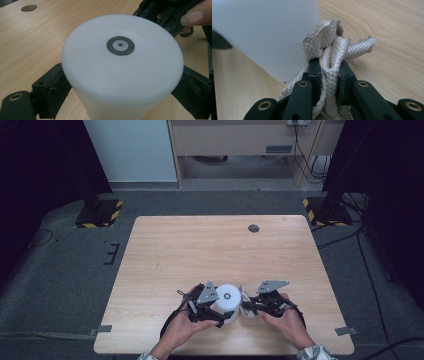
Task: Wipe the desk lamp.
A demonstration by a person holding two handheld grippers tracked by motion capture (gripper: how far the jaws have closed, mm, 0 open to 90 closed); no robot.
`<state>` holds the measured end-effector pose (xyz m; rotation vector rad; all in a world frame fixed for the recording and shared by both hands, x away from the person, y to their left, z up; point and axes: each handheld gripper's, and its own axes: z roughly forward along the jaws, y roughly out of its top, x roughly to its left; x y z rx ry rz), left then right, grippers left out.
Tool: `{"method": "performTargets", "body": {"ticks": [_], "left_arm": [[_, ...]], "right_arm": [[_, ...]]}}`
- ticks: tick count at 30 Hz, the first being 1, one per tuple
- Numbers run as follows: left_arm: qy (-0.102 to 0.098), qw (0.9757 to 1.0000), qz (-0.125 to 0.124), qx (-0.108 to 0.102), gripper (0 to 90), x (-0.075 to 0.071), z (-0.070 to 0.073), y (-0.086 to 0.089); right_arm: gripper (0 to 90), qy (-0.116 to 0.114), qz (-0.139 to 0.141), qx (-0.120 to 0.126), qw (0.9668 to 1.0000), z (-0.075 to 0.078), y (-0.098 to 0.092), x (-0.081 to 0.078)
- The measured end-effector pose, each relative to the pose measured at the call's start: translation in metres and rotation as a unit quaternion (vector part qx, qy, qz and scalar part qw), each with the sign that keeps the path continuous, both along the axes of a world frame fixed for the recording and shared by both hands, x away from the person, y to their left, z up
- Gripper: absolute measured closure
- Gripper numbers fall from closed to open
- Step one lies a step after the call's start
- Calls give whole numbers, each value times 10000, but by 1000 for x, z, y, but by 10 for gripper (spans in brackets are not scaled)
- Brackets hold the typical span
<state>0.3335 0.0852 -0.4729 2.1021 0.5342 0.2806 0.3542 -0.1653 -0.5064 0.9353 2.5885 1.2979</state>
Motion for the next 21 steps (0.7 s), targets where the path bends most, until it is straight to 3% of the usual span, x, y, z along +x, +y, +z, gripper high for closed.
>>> {"method": "performTargets", "body": {"ticks": [6,13,17,21], "left_arm": [[5,10000,-3,17,80,0,0,0],[4,10000,17,-1,80,-1,-1,0],[2,10000,28,3,80,-1,-1,0],[3,10000,26,7,80,-1,-1,0]], "right_arm": [[768,71,68,-86,9999,-7,-2,-9],[769,39,196,-45,9998,-3,-5,-23],[769,-86,196,100,9997,6,-7,-31],[768,-278,133,270,9992,26,-9,-32]]}}
